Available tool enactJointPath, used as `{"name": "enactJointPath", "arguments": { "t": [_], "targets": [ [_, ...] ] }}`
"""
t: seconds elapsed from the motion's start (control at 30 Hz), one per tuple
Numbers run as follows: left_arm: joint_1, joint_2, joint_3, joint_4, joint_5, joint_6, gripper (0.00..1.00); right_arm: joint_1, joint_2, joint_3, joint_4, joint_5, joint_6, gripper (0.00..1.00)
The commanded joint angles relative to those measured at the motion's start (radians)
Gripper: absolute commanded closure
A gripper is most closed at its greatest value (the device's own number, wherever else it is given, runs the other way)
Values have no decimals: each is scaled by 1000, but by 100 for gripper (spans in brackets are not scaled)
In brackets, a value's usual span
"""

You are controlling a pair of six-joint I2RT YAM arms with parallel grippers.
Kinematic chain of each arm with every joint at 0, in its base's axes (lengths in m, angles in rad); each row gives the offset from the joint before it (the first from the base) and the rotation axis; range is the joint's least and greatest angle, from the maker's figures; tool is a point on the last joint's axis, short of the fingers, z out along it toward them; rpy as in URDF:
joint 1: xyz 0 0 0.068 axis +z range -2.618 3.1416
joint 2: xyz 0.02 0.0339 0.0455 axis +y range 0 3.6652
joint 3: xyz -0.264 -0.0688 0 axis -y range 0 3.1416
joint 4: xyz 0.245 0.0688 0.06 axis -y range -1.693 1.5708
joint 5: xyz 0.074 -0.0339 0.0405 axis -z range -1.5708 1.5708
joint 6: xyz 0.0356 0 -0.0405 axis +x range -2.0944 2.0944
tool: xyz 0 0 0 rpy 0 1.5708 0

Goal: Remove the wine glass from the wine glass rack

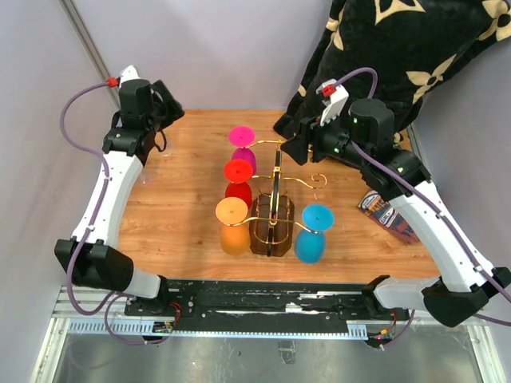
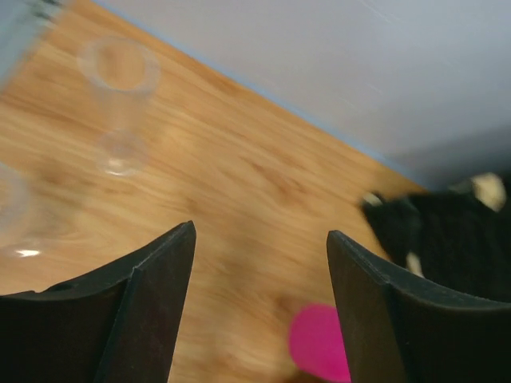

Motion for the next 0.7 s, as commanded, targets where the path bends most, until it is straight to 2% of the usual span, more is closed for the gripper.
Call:
{"name": "enactJointPath", "arguments": {
  "t": [0.0,0.13,0.23,0.3,0.5,0.67],
  "targets": [
    [-21,88,129,-63,468,-85,32,-18,-45,-22,1,44,4,39],
    [-35,161,158,-40,729,-145,41,-37,-64,-27,-35,58,-8,39],
    [-53,194,168,-73,745,-129,42,-72,-85,-63,-61,66,17,40],
    [-55,201,136,-40,820,-144,42,-111,-109,-99,-64,35,42,40],
    [-85,234,107,-28,883,-131,47,-240,-197,-234,-139,-23,88,42],
    [-101,240,106,-39,870,-114,49,-304,-288,-336,-160,-75,119,42]
  ]
}}
